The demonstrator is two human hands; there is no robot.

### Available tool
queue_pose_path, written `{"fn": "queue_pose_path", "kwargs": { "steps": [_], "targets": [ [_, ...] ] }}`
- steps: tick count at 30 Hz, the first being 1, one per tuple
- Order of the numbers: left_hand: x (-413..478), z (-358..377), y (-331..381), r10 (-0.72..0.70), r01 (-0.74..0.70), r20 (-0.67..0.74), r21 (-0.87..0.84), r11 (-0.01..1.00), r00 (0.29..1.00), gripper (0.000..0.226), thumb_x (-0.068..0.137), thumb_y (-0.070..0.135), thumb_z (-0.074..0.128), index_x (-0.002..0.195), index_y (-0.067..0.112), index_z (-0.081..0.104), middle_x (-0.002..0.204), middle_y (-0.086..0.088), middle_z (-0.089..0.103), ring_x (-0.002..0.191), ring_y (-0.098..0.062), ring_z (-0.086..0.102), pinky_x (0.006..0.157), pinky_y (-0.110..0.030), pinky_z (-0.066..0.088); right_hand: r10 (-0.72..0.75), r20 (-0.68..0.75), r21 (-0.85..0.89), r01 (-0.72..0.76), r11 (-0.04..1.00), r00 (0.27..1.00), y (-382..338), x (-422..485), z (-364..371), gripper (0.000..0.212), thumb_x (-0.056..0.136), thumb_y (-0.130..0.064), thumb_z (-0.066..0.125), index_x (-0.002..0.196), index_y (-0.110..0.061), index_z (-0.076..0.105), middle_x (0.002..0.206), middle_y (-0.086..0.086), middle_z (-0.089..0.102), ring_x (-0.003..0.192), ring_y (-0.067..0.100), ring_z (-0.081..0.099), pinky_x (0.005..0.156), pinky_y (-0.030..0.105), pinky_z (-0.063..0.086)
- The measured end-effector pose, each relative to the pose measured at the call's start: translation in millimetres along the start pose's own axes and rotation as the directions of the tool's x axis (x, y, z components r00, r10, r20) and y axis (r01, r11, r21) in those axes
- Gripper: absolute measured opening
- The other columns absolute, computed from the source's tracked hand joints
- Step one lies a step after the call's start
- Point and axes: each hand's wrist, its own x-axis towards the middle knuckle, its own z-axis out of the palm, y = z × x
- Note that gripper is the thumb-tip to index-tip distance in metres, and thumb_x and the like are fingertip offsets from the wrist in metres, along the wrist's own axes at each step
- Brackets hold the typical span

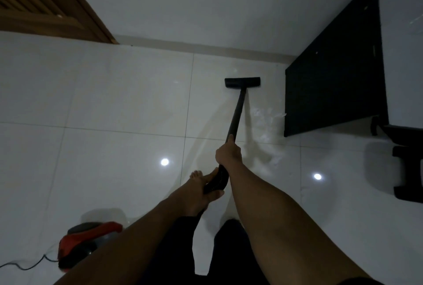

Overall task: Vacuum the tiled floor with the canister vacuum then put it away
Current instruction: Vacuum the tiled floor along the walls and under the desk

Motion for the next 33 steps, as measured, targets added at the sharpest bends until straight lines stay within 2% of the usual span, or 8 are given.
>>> {"fn": "queue_pose_path", "kwargs": {
  "steps": [3,6,10,14,20,27,30,33],
  "targets": [
    [2.5,-15.9,13.8,0.104,-0.104,-0.015,-0.003,0.995,0.994,0.078,0.096,0.048,0.058,0.159,0.031,0.014,0.125,-0.008,0.066,0.085,-0.002,0.067,0.075,-0.01,0.049,0.005,0.002,0.042,-0.005,0.999,1.0,-13.3,7.2,-9.0,0.073,0.099,-0.014,0.046,0.159,-0.027,0.007,0.132,0.015,0.056,0.11,0.03,0.061,0.076,0.033,0.049],
    [5.9,-30.5,21.3,0.144,-0.145,-0.036,-0.003,0.989,0.989,0.075,0.097,0.043,0.059,0.159,0.03,0.018,0.126,-0.011,0.066,0.088,-0.006,0.068,0.07,-0.007,0.044,0.016,0.011,0.071,-0.017,0.997,1.0,-23.6,14.8,-16.4,0.074,0.098,-0.012,0.046,0.159,-0.026,0.007,0.137,0.016,0.053,0.114,0.031,0.059,0.082,0.035,0.052],
    [7.0,-39.1,30.7,0.157,-0.157,-0.026,0.008,0.988,0.987,0.072,0.097,0.042,0.059,0.158,0.029,0.023,0.094,0.009,0.065,0.065,0.004,0.061,0.067,-0.011,0.044,0.031,0.041,0.058,-0.034,0.998,0.999,-27.8,19.1,-23.2,0.072,0.097,-0.008,0.046,0.158,-0.023,0.011,0.138,0.016,0.052,0.114,0.032,0.059,0.072,0.031,0.046],
    [7.1,-38.3,36.0,0.154,-0.154,-0.024,0.012,0.988,0.988,0.069,0.097,0.04,0.059,0.156,0.032,0.024,0.085,0.02,0.06,0.065,0.009,0.061,0.067,-0.011,0.045,0.044,0.065,0.084,-0.049,0.995,0.997,-22.8,20.5,-23.9,0.07,0.097,-0.01,0.046,0.158,-0.023,0.015,0.136,0.016,0.053,0.114,0.031,0.059,0.077,0.032,0.049],
    [11.3,-32.8,43.4,0.133,-0.133,-0.021,-0.008,0.991,0.991,0.072,0.097,0.04,0.059,0.157,0.034,0.02,0.094,0.019,0.061,0.066,0.015,0.059,0.068,-0.006,0.042,0.032,0.077,0.094,-0.039,0.995,0.996,-17.8,31.0,-24.1,0.074,0.095,-0.013,0.046,0.159,-0.028,0.012,0.139,0.013,0.052,0.116,0.031,0.058,0.094,0.038,0.051],
    [33.2,-43.7,65.7,0.093,-0.093,-0.06,-0.003,0.996,0.994,0.071,0.097,0.045,0.057,0.157,0.035,0.021,0.098,0.013,0.062,0.067,0.01,0.059,0.067,-0.006,0.043,0.024,0.108,0.107,-0.035,0.994,0.994,-33.7,55.8,-44.3,0.073,0.098,-0.011,0.046,0.159,-0.027,0.01,0.137,0.014,0.053,0.112,0.03,0.06,0.081,0.032,0.05],
    [43.9,-49.6,78.4,0.071,-0.071,-0.073,-0.009,0.997,0.995,0.072,0.097,0.043,0.058,0.157,0.034,0.019,0.096,0.013,0.063,0.068,0.006,0.06,0.068,-0.01,0.045,0.008,0.124,0.098,-0.021,0.995,0.992,-39.9,68.9,-55.0,0.074,0.097,-0.011,0.046,0.159,-0.026,0.01,0.139,0.016,0.052,0.115,0.031,0.059,0.088,0.033,0.053],
    [56.5,-52.6,93.0,0.051,-0.053,-0.087,-0.017,0.998,0.995,0.072,0.097,0.045,0.057,0.156,0.037,0.017,0.11,0.009,0.064,0.076,0.002,0.062,0.074,-0.012,0.048,-0.005,0.128,0.101,-0.008,0.995,0.992,-45.1,83.4,-66.8,0.074,0.096,-0.012,0.046,0.159,-0.027,0.01,0.137,0.016,0.052,0.113,0.032,0.06,0.092,0.039,0.054]
  ]
}}
